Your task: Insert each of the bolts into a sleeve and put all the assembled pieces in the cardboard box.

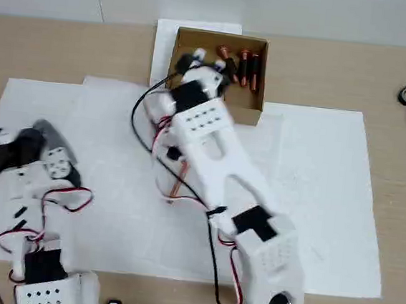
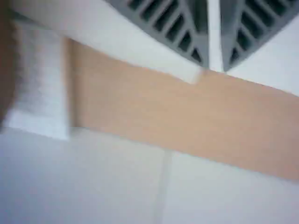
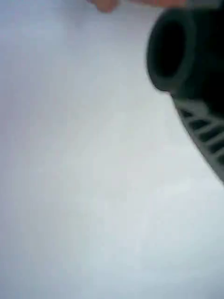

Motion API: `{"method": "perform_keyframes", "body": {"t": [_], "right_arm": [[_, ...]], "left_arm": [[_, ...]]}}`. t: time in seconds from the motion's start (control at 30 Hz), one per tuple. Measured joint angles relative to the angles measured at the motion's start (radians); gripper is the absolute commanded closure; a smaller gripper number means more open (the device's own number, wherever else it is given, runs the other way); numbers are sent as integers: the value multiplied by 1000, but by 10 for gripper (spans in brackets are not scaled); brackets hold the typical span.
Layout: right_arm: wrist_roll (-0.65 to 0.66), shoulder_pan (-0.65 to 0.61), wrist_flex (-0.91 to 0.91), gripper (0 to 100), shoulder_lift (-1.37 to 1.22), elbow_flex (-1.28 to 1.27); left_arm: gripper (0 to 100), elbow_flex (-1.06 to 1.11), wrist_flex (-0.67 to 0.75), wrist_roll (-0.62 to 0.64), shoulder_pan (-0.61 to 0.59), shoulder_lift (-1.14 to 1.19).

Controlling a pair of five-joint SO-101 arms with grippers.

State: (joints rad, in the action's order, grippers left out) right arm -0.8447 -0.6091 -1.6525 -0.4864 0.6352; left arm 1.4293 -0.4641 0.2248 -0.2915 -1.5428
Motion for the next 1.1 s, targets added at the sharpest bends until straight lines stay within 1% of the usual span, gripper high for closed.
{"method": "perform_keyframes", "body": {"t": [0.13,0.23,0.3,0.37,0.43,0.53,0.67,0.8,0.9,0.97,1.1], "right_arm": [[86,63,-18,996,107,0],[187,54,-26,996,213,-29],[253,25,-28,996,288,-95],[301,-23,-28,996,368,-193],[322,-64,-28,996,451,-299],[330,-72,-15,995,569,-439],[334,-2,-6,995,703,-565],[334,146,20,995,842,-684],[334,241,97,995,965,-815],[334,265,164,995,1054,-927],[334,276,324,995,1263,-1185]], "left_arm": [[994,-77,-34,0,140,0],[994,-160,-118,0,229,0],[994,-201,-189,-28,269,0],[994,-215,-242,-87,287,-2],[994,-219,-261,-153,290,0],[994,-224,-267,-184,290,0],[994,-226,-282,-189,292,0],[994,-226,-334,-114,299,0],[993,-226,-382,-100,298,0],[993,-226,-414,-95,298,0],[993,-226,-476,-94,298,0]]}}
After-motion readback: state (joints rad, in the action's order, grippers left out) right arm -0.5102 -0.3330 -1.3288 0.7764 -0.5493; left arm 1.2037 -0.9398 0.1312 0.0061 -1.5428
